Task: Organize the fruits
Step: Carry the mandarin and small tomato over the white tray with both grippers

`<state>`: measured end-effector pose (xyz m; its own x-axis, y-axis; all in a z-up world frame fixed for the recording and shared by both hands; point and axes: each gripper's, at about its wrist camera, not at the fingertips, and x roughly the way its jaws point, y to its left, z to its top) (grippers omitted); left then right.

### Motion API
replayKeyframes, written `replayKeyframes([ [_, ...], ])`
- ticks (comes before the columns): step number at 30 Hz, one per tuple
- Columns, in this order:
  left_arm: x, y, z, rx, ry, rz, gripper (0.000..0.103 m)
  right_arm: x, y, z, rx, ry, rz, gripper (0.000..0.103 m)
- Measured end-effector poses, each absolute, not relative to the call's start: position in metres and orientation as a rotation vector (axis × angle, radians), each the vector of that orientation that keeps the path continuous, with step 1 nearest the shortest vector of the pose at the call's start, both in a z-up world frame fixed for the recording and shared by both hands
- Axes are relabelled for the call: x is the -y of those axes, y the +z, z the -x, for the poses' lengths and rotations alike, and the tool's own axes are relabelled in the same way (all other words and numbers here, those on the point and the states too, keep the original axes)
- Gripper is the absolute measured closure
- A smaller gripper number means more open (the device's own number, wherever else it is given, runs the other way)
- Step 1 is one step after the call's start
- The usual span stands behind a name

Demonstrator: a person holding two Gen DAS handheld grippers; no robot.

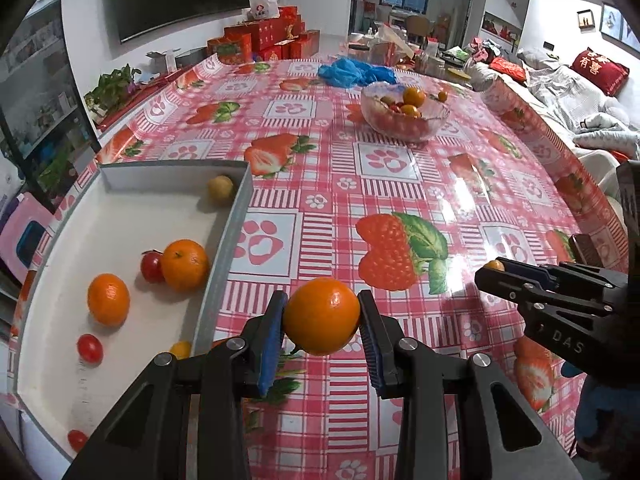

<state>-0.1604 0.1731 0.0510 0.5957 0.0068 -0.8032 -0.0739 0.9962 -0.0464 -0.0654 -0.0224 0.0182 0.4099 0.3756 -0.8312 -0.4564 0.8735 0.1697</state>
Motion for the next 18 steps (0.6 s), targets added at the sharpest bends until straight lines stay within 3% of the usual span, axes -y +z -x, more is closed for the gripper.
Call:
replayKeyframes([
  [18,-0.223,0.066,0.186,-0.866,0.097,0.152,0.066,-0.029,0.031,0.076,-1.052,0.588,0.135,0.082],
])
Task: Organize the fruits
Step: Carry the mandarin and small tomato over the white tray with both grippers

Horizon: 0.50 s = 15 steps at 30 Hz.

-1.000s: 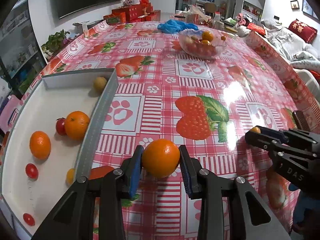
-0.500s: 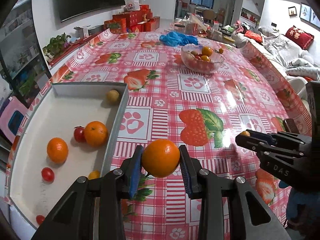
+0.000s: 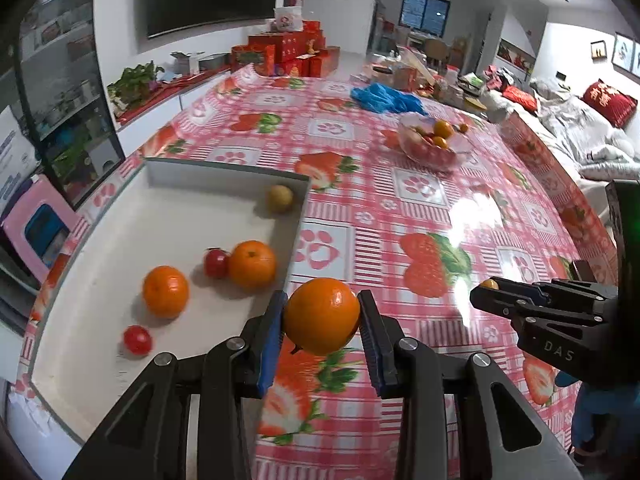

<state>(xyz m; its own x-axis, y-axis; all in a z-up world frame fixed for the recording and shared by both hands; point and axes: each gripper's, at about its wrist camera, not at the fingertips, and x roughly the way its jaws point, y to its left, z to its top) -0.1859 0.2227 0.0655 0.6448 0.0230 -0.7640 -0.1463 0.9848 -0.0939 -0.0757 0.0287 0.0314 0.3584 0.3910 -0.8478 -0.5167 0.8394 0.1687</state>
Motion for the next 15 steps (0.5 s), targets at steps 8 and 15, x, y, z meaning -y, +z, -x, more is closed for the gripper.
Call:
replayKeyframes([
  [8,-0.269,0.066,0.201,-0.837,0.165,0.202,0.066,-0.083,0.048,0.084,-1.043,0.685,0.173,0.082],
  [15,-0.306,0.055,0.213,-0.849,0.229,0.236,0.066,-0.133,0.052,0.093,-1.057,0.772,0.198,0.082],
])
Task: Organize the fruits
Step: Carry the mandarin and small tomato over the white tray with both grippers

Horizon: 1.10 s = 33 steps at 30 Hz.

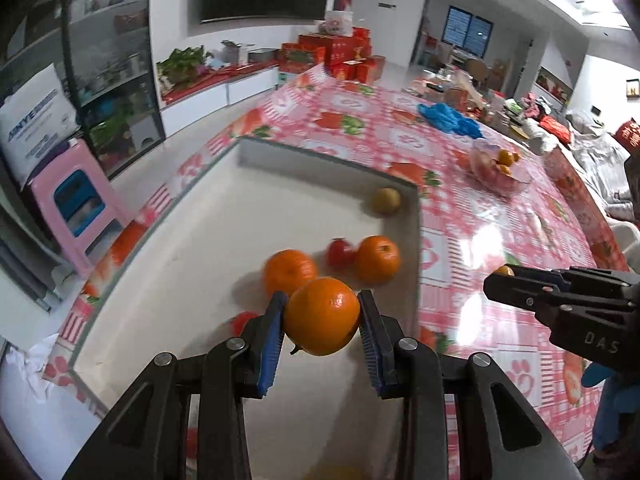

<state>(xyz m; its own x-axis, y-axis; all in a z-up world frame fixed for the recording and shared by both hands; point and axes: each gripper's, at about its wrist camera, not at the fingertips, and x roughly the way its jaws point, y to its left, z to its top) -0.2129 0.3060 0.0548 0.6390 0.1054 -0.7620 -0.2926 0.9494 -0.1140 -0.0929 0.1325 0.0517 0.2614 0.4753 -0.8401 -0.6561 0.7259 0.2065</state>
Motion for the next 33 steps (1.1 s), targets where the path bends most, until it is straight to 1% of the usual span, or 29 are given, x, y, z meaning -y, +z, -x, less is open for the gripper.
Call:
replayKeyframes([
  [11,-0.338,0.045,0.223,-0.864,0.299,0.230,0.066,-0.185,0.045,0.103,-1.078,0.865,0.251,0.082],
  [21,-0.340,0.032,0.217,-0.900,0.309,0.231,0.066,-0.194,0.034,0.099,-1.106,0.874,0.258,0.082],
  [33,-0.344,0.032,0.206,-0.898,0.316,0.231,0.066,-0.206,0.023,0.083,-1.126,0.858,0.268,0.082],
])
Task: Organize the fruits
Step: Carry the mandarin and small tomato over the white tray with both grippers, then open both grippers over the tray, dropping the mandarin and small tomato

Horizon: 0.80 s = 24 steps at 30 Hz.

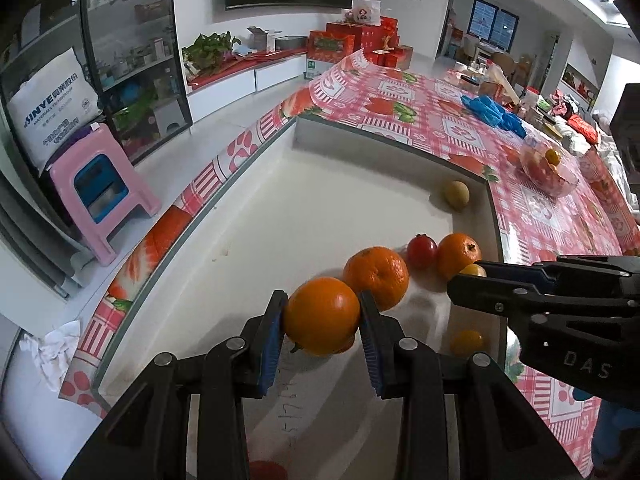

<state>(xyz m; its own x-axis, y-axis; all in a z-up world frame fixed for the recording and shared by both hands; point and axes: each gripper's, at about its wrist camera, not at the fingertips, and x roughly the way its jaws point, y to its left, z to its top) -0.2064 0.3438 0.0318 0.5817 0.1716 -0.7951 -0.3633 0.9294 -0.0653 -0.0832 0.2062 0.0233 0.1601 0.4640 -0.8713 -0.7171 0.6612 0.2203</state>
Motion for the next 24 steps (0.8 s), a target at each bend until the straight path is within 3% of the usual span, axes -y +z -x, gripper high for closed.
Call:
replayKeyframes([
  [24,-0.339,0.028,0.212,-0.925,0.336,0.211,0.066,-0.205,0.025,0.093,-1.142,0.887,0.273,0.081],
])
